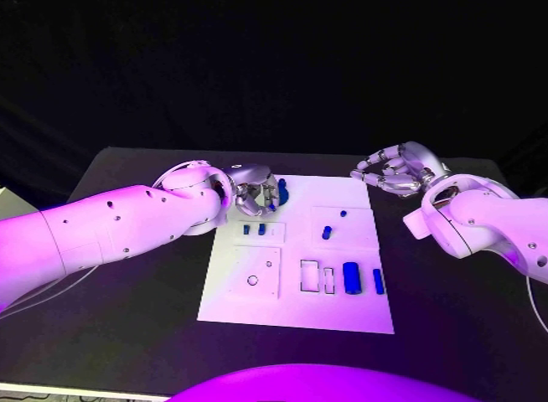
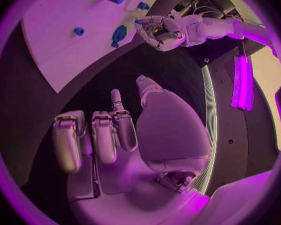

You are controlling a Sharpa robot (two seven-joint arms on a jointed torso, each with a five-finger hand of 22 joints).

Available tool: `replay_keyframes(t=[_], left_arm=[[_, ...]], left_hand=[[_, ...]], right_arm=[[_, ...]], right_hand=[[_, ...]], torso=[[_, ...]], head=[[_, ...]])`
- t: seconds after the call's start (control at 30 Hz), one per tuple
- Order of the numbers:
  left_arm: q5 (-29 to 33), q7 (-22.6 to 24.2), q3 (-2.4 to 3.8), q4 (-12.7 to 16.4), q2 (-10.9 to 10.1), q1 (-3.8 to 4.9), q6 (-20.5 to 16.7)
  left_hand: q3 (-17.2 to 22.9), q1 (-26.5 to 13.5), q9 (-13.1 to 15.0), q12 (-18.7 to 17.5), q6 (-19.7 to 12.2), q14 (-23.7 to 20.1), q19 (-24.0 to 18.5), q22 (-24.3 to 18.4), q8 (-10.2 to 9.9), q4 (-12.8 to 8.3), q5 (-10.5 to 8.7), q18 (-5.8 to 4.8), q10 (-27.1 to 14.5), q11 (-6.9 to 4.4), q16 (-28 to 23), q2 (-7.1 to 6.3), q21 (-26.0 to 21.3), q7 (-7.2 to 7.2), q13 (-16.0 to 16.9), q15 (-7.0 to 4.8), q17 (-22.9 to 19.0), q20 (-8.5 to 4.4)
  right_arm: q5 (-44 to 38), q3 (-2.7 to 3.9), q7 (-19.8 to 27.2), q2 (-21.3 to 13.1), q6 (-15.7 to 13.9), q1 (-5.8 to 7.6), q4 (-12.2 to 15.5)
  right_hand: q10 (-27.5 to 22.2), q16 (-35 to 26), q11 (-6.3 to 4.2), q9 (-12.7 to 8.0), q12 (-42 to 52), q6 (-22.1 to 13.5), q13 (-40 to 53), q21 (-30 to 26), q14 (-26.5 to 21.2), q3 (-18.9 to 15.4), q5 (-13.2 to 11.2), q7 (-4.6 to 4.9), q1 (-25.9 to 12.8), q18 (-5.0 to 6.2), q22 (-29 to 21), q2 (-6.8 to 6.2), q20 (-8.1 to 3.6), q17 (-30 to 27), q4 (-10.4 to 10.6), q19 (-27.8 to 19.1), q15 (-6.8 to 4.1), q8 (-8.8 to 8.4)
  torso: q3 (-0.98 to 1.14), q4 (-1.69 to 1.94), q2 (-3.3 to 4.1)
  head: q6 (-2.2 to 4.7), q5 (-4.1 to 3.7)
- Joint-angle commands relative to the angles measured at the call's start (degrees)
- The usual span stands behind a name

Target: Assemble the parts on the task board

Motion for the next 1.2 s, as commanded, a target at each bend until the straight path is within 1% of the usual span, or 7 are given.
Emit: replay_keyframes(t=[0.03,0.2,0.37,0.53,0.7,0.9,1.2], left_arm=[[3.59,0.82,0.28,0.85,-1.27,0.08,0.49],[3.84,0.26,0.48,0.72,-2.79,0.11,1.91],[3.66,0.01,0.50,0.10,-3.17,0.10,2.72],[3.18,-0.27,0.39,-0.48,-2.82,0.10,3.46],[2.70,-0.49,0.16,-1.49,-2.10,0.07,4.45],[2.75,-0.66,0.02,-2.68,-1.53,0.04,5.24],[2.69,-0.97,-0.04,-2.95,-1.29,0.03,6.37]], left_hand=[[0.24,-0.54,0.15,-0.41,0.48,0.40,0.21,0.02,-0.25,-0.16,0.38,-0.71,0.55,0.09,0.28,0.05,0.16,-0.01,-0.02,-0.17,0.10,0.00],[0.26,-0.62,0.17,-0.51,0.53,0.42,0.24,0.05,-0.28,-0.18,0.37,-0.72,0.62,0.09,0.28,0.03,0.18,-0.01,-0.03,-0.17,0.11,0.00],[0.27,-0.65,0.18,-0.57,0.55,0.43,0.26,0.08,-0.30,-0.19,0.37,-0.73,0.65,0.08,0.28,0.01,0.20,-0.02,-0.03,-0.17,0.10,0.00],[0.30,-0.66,0.19,-0.65,0.57,0.42,0.28,0.10,-0.33,-0.23,0.36,-0.74,0.69,0.08,0.26,-0.01,0.21,-0.03,-0.04,-0.17,0.04,0.00],[0.30,-0.66,0.19,-0.65,0.57,0.42,0.28,0.10,-0.33,-0.23,0.36,-0.74,0.69,0.08,0.26,-0.01,0.21,-0.03,-0.04,-0.17,0.04,0.00],[0.44,-0.67,0.21,-0.91,0.60,0.32,0.19,0.04,-0.46,-0.37,0.35,-0.71,0.81,0.08,0.16,0.01,0.16,-0.03,-0.05,-0.19,-0.28,-0.01],[0.49,-0.67,0.21,-1.00,0.60,0.32,0.21,0.06,-0.51,-0.43,0.33,-0.71,0.84,0.09,0.15,0.02,0.17,-0.02,-0.05,-0.18,-0.27,-0.01]], right_arm=[[-0.60,0.01,0.57,-0.07,0.28,-0.03,0.02],[-0.60,0.01,0.53,-0.11,0.32,-0.03,-0.02],[-0.60,0.01,0.52,-0.08,0.33,-0.03,-0.05],[-0.62,0.01,0.50,-0.04,0.34,-0.03,-0.07],[-0.63,0.01,0.48,0.00,0.35,-0.03,-0.06],[-0.64,0.01,0.46,-0.01,0.35,-0.03,-0.02],[-0.65,0.01,0.44,-0.05,0.32,-0.03,0.01]], right_hand=[[1.34,-0.15,0.37,-0.07,-0.13,-0.27,10.47,0.25,5.91,0.29,0.20,0.07,0.12,-0.38,15.07,0.35,0.32,14.39,-0.05,5.90,0.14,0.22],[1.34,-0.15,0.37,-0.07,-0.13,-0.27,10.47,0.25,5.91,0.29,0.20,0.07,0.12,-0.38,15.07,0.35,0.32,14.39,-0.05,5.90,0.14,0.22],[1.34,-0.15,0.37,-0.07,-0.13,-0.27,10.47,0.25,5.91,0.29,0.20,0.07,0.12,-0.38,15.07,0.35,0.32,14.39,-0.05,5.90,0.14,0.22],[1.34,-0.15,0.37,-0.07,-0.13,-0.27,10.47,0.25,5.91,0.29,0.20,0.07,0.12,-0.38,15.07,0.35,0.32,14.39,-0.05,5.90,0.14,0.22],[1.34,-0.15,0.37,-0.07,-0.13,-0.27,10.47,0.25,5.91,0.29,0.20,0.07,0.12,-0.38,15.07,0.35,0.32,14.39,-0.05,5.90,0.14,0.22],[1.34,-0.15,0.37,-0.07,-0.13,-0.27,10.47,0.25,5.91,0.29,0.20,0.07,0.12,-0.38,15.07,0.35,0.32,14.39,-0.05,5.90,0.14,0.22],[1.34,-0.15,0.37,-0.07,-0.13,-0.27,10.47,0.25,5.91,0.29,0.20,0.07,0.12,-0.38,15.07,0.35,0.32,14.39,-0.05,5.90,0.14,0.22]], torso=[[0.05,0.09,-0.10],[0.00,0.04,0.04],[0.01,0.03,0.10],[-0.03,-0.04,0.15],[0.05,-0.11,0.13],[0.05,-0.15,0.10],[0.04,-0.09,0.11]], head=[[-0.15,0.10],[-0.05,0.19],[-0.06,0.32],[-0.14,0.44],[-0.33,0.63],[-0.36,0.59],[-0.51,0.51]])
